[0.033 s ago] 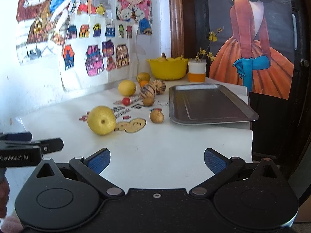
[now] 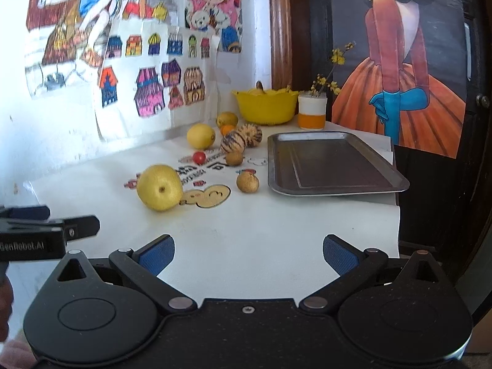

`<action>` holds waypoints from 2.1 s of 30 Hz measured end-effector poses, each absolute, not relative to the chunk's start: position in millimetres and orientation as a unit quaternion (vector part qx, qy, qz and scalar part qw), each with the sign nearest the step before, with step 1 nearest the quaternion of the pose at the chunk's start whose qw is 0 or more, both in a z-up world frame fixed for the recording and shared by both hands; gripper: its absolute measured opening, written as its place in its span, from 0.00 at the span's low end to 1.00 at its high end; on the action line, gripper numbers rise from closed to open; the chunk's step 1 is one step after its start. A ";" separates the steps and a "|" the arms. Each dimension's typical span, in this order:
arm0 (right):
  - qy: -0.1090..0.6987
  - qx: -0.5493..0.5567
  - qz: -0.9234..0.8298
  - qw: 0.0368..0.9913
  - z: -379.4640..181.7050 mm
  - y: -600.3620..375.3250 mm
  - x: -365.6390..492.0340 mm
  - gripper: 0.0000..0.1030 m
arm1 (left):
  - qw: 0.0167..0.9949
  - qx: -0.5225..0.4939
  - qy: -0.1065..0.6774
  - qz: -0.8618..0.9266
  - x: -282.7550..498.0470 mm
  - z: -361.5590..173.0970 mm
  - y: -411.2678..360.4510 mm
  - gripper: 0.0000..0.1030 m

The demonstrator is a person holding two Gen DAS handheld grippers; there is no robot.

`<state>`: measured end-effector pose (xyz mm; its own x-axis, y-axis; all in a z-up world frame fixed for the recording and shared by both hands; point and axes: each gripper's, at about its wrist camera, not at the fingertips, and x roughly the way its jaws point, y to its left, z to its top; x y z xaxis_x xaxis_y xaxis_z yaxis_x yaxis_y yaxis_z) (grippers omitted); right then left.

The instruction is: Organize fruits

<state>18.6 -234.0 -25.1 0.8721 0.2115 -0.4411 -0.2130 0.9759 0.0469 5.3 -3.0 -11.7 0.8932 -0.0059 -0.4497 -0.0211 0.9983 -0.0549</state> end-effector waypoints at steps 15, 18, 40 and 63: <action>0.228 -0.203 0.166 0.938 0.3 -223.8 90.1 0.99 | 0.966 -0.013 0.252 -0.052 79.3 3.2 -12.3 1.00; 0.225 -0.238 0.181 0.928 1.5 -223.9 106.4 0.99 | 0.960 -0.011 0.270 -0.066 94.7 -0.7 -22.1 1.00; 0.248 -0.246 0.309 0.885 -20.9 -215.8 174.3 0.47 | 0.948 -0.016 0.311 -0.065 133.5 -16.3 -40.4 0.87; 0.254 -0.157 0.314 0.901 0.9 -230.0 176.5 0.28 | 0.947 -0.044 0.307 -0.081 149.3 4.7 -42.6 0.76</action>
